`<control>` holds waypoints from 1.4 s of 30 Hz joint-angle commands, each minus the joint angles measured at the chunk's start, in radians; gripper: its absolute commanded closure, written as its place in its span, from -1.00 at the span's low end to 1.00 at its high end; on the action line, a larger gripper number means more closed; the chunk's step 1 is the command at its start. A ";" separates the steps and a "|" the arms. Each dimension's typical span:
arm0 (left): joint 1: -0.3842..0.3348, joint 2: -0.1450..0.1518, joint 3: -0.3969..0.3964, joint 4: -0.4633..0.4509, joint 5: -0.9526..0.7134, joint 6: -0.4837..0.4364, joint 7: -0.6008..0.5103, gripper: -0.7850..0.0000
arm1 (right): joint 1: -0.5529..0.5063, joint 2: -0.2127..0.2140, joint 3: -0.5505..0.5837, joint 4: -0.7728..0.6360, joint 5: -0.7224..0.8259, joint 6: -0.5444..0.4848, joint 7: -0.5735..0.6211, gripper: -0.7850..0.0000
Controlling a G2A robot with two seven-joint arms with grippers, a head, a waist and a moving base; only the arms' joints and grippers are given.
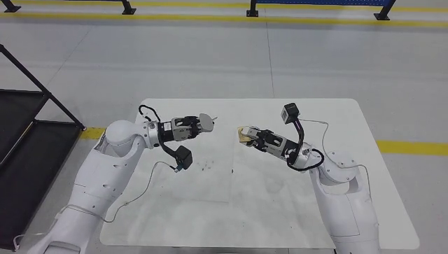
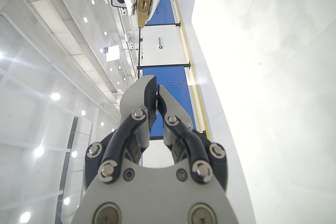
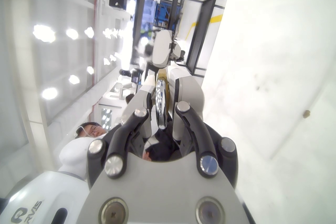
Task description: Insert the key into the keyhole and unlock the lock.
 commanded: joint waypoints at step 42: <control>-0.241 -0.002 0.191 0.246 -0.072 0.379 0.444 1.00 | -0.005 0.003 -0.020 -0.011 -0.014 -0.069 -0.054 1.00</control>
